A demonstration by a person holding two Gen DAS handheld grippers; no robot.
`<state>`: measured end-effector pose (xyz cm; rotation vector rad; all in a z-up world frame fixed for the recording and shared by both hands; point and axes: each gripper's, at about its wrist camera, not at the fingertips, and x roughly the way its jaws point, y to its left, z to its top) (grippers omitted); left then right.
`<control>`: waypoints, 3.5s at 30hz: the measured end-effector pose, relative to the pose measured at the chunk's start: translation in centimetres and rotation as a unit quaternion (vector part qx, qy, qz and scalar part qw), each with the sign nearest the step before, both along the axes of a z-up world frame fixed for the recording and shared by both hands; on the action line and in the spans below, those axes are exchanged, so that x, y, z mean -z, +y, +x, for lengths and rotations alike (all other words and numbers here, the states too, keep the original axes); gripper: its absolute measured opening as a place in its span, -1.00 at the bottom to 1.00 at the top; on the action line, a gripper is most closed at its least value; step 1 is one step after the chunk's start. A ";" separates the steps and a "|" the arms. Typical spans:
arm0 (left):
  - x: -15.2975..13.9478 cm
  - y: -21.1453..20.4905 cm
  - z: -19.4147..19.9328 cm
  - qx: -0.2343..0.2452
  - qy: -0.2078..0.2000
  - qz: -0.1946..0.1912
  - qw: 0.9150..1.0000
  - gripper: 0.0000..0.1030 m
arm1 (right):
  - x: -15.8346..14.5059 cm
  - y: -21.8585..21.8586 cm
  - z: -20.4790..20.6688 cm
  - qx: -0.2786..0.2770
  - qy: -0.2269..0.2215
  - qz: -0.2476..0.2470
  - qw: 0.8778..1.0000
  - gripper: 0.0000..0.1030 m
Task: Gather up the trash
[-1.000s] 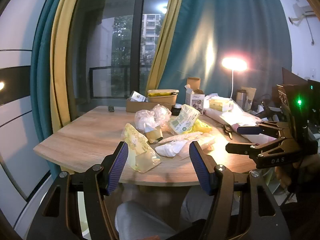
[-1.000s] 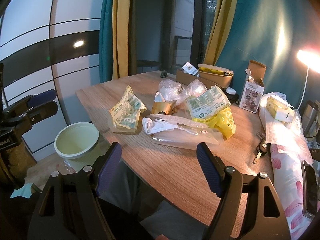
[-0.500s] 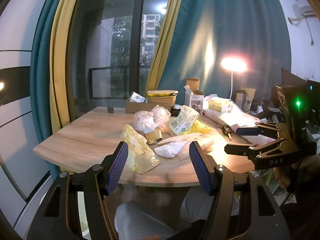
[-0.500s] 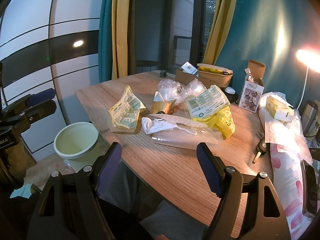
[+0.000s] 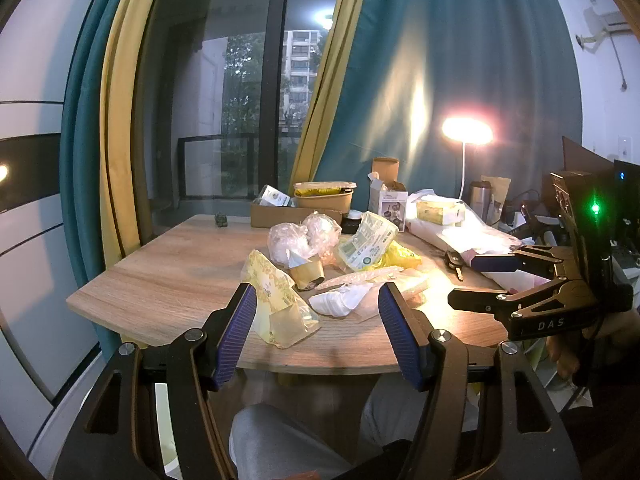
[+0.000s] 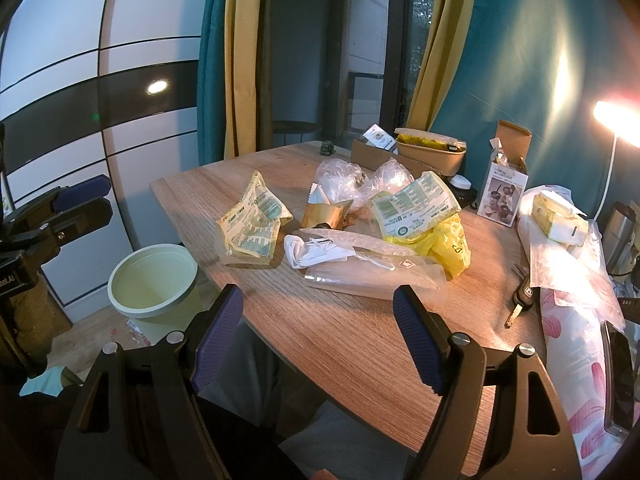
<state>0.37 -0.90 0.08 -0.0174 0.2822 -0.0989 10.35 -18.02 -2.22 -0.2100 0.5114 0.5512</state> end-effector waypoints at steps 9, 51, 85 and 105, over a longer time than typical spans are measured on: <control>-0.2 -0.6 0.1 0.007 -0.001 0.004 1.000 0.30 | 0.0 0.1 0.0 0.000 0.000 -0.001 1.000 0.50; 6.5 1.9 16.2 -0.030 0.153 -0.039 0.987 -0.37 | 3.9 2.1 14.4 0.010 0.063 -0.030 0.998 0.50; 3.8 9.1 6.0 -0.132 0.036 -0.056 0.989 -0.87 | -1.7 8.1 8.1 -0.027 -0.042 -0.026 0.998 -0.87; 10.2 19.1 0.8 -0.240 0.087 -0.094 0.962 -0.87 | -0.2 20.7 5.3 -0.164 -0.041 -0.060 0.984 -0.87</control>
